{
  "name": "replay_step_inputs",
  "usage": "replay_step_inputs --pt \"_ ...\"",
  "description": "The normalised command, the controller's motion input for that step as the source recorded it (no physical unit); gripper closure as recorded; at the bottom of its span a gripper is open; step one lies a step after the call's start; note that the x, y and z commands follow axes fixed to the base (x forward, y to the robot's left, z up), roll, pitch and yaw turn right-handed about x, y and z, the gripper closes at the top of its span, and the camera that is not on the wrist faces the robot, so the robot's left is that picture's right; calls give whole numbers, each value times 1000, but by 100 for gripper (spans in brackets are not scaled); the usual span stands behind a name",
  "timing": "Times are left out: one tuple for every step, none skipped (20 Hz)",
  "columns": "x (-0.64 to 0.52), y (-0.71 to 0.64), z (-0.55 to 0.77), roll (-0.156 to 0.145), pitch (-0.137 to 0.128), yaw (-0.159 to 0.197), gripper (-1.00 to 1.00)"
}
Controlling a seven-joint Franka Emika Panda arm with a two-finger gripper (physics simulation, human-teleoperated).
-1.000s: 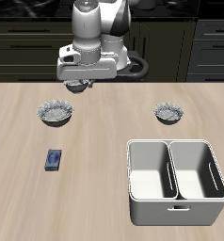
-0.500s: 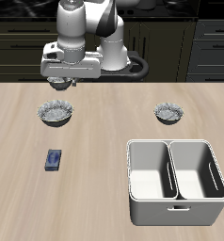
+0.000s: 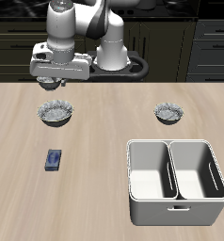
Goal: Stack the smallest bowl on the largest bowl
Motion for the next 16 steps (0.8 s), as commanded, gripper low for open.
replay_step_inputs --pt "-97 -56 57 14 0 9 100" --pt "-88 9 126 109 -12 -6 100" --pt "0 8 108 97 1 25 100" --pt "-56 -86 150 -15 -29 50 100" --pt "-13 22 306 209 -13 -43 100" --pt "-36 -39 158 21 -27 36 100" --pt "-66 23 126 -43 -75 112 100" --pt "3 73 -7 106 68 -51 100" --pt "47 -5 25 40 84 -21 100" --pt "45 -66 147 -38 -99 106 100" --pt "51 58 151 85 -9 -53 100" --pt "106 -82 254 -54 -97 17 100" --pt "70 -59 117 -56 -35 -40 100" --pt "138 -11 103 26 -41 -20 100" --pt "157 -82 -35 -21 23 -68 100" --pt "112 50 -107 42 21 -7 100"
